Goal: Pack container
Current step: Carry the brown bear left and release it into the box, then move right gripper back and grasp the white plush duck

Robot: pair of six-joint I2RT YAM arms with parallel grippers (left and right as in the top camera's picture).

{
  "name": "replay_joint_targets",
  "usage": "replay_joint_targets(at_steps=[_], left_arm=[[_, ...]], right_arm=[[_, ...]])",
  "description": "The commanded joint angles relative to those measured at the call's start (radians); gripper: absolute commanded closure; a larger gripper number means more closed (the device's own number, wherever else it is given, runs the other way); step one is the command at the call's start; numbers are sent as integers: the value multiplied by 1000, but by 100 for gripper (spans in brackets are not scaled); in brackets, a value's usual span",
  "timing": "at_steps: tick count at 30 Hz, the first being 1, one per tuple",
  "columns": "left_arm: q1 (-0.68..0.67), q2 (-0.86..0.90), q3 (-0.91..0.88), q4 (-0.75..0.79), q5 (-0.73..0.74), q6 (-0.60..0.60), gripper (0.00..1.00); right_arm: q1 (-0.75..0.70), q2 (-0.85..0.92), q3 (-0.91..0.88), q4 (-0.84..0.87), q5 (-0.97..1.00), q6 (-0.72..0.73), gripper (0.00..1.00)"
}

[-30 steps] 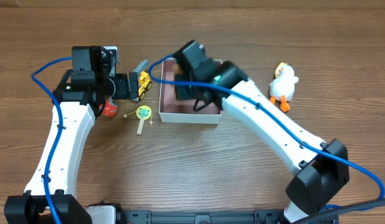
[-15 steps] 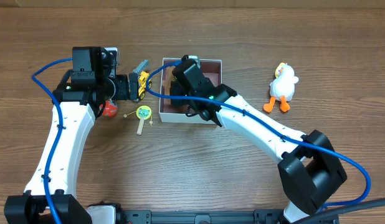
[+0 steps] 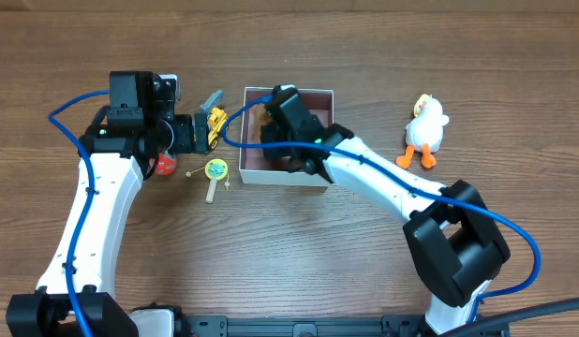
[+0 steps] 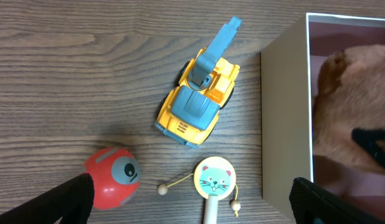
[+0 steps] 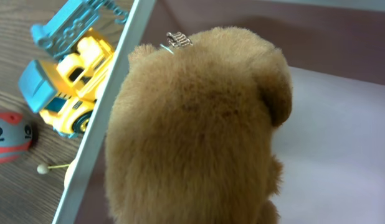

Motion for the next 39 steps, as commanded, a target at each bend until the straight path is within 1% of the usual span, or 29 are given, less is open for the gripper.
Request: replay_joint_targets(at_steps=[1, 2, 3, 9, 15, 16, 17, 18, 19, 20, 28, 31, 38, 39], left_arm=[[10, 3, 24, 3, 12, 11, 0], [10, 3, 24, 3, 12, 11, 0], [10, 3, 24, 3, 11, 12, 0], [10, 3, 24, 2, 12, 11, 0], [10, 3, 24, 2, 12, 11, 0], [10, 3, 24, 2, 12, 11, 0], [10, 3, 24, 2, 12, 9, 0], [10, 3, 24, 2, 12, 0, 0], [10, 3, 24, 2, 12, -11, 0], [10, 3, 24, 2, 12, -20, 0], [10, 3, 24, -8, 11, -34, 0], [10, 3, 24, -16, 11, -34, 0], [10, 3, 24, -16, 11, -34, 0], [10, 3, 24, -16, 11, -33, 0]], right_arm=[[-33, 0, 5, 32, -65, -13, 90], [-33, 2, 5, 52, -75, -13, 83], [-33, 2, 5, 67, -74, -13, 82], [-32, 4, 5, 107, -74, -5, 82], [-26, 5, 4, 95, -74, -5, 81], [-24, 6, 4, 91, -78, -5, 64], [-23, 7, 4, 89, -77, -6, 37], [-23, 7, 4, 90, -76, -6, 22], [-23, 7, 4, 93, -74, -6, 13], [-23, 7, 5, 97, -74, -6, 0], [-23, 1, 5, 105, -70, -11, 0], [-34, -48, 7, 106, -43, -66, 0], [-75, -143, 42, -6, -40, -89, 0], [-87, -154, 42, -39, -40, -88, 6]])
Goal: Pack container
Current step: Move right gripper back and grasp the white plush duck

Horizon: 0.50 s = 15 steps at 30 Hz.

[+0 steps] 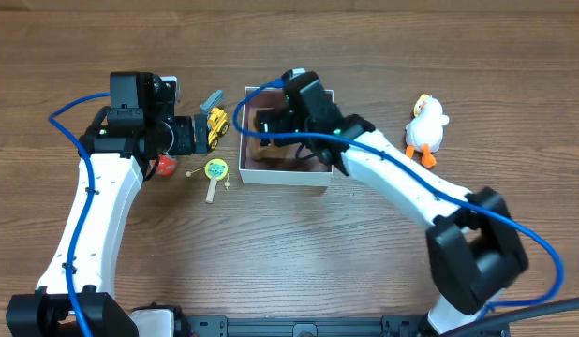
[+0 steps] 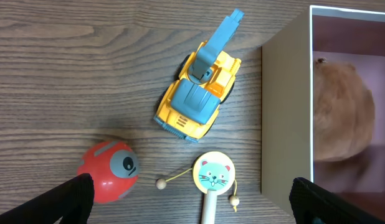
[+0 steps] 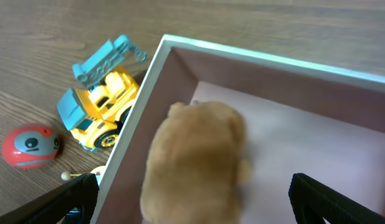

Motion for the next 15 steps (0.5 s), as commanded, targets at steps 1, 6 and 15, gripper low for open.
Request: replay_joint_targets(at_steps=[1, 6, 15], left_arm=[[10, 3, 24, 1, 11, -22, 0], [10, 3, 24, 5, 11, -22, 0], [10, 3, 24, 6, 11, -22, 0]], right_arm=[[-47, -86, 37, -74, 12, -19, 17], [-170, -188, 37, -164, 12, -15, 42], [-555, -258, 37, -465, 16, -15, 25]])
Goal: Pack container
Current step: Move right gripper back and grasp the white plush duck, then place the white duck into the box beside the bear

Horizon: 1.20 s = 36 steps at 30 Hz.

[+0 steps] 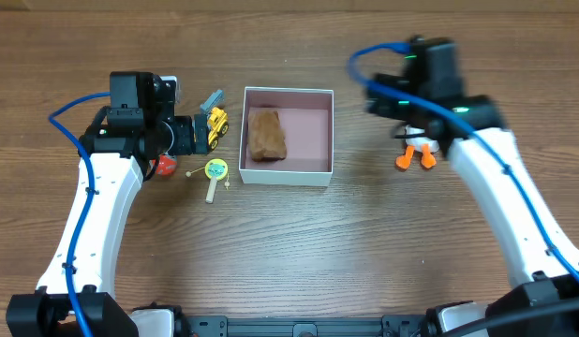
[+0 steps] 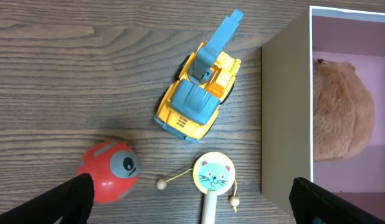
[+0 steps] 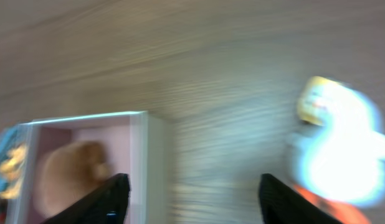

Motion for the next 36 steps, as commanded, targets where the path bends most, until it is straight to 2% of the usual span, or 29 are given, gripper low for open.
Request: replay_joint_targets(at_steps=[1, 5, 8, 11, 14, 16, 18, 22, 24, 25, 30, 31, 36], left_arm=[[10, 3, 24, 5, 11, -22, 0], [10, 3, 24, 4, 11, -22, 0], [10, 3, 24, 4, 12, -22, 0], [10, 3, 24, -1, 12, -23, 0], [10, 3, 24, -9, 12, -40, 0], [10, 3, 24, -8, 12, -40, 0], [10, 3, 24, -8, 12, -40, 0], [10, 3, 24, -7, 12, -53, 0], [10, 3, 24, -7, 12, -85, 0], [10, 3, 24, -7, 12, -94, 0], [10, 3, 24, -8, 11, -93, 0], [10, 3, 24, -8, 11, -93, 0], [10, 3, 24, -8, 11, -93, 0]], right_arm=[[-167, 56, 11, -74, 9, 0, 22], [-286, 152, 11, -66, -14, -8, 13], [-290, 245, 11, -58, -45, -34, 7], [-283, 326, 11, -49, -47, -31, 7], [-283, 388, 11, -40, -97, -29, 23], [-283, 397, 11, -50, -100, -29, 50], [-283, 390, 11, -59, -99, -29, 62], [-280, 328, 20, -104, -99, -3, 70], [-266, 267, 36, -134, -99, -3, 92], [-256, 241, 44, -148, -99, -3, 96], [-129, 63, 85, -205, -99, -2, 96], [-39, 5, 85, -221, -100, 43, 96], [160, 3, 82, -244, -126, 108, 96]])
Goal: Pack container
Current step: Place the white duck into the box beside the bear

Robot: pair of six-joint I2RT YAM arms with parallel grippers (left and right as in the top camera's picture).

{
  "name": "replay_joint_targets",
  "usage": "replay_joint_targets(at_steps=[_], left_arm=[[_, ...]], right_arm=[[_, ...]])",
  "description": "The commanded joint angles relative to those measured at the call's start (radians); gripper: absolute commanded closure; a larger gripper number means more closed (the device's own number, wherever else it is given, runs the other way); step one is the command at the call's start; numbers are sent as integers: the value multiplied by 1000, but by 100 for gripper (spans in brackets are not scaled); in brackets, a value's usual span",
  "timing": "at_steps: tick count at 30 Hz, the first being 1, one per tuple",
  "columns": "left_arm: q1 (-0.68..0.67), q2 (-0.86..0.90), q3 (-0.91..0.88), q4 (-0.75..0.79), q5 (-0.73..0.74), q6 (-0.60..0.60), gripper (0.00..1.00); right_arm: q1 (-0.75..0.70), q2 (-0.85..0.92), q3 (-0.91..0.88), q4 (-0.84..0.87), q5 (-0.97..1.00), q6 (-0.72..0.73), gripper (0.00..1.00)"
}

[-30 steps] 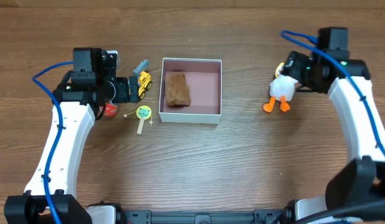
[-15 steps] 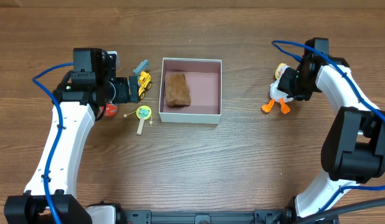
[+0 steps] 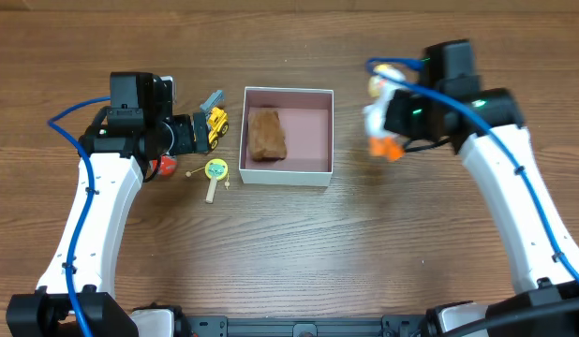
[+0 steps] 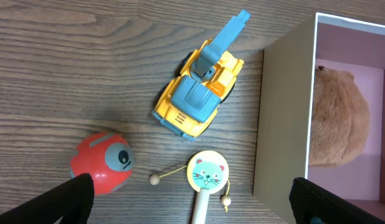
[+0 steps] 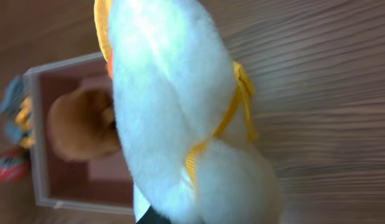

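The white-walled box (image 3: 286, 175) with a pink inside stands mid-table, and a brown plush (image 3: 266, 134) lies in its left half. My right gripper (image 3: 394, 117) is shut on a white duck plush (image 3: 381, 105) and holds it in the air just right of the box. In the right wrist view the duck (image 5: 180, 106) fills the frame and hides the fingers, with the box (image 5: 38, 149) and brown plush (image 5: 80, 124) below it. My left gripper (image 4: 192, 200) is open above the loose toys left of the box.
Left of the box lie a yellow and blue excavator (image 4: 202, 93), a red ball (image 4: 102, 169) and a cat-face rattle (image 4: 206, 177). The box wall (image 4: 283, 124) stands close to the rattle. The right half of the box holds nothing.
The duck lay on the table at the right under my open right gripper. Now that gripper is shut on it, and the duck hangs further left, near the box. The left arm barely moved.
My right gripper was down in the box with the brown plush. Then it stood open above the box, the plush left lying inside. Then it was over the duck at the right. Now it holds the duck beside the box.
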Motion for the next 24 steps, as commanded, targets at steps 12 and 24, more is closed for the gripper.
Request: replay_joint_targets(at_steps=[12, 24], left_arm=[[10, 3, 24, -21, 11, -14, 0], [10, 3, 24, -24, 11, -14, 0]], right_arm=[[326, 243, 10, 224, 186, 105, 96], [311, 355, 32, 329, 190, -6, 39]])
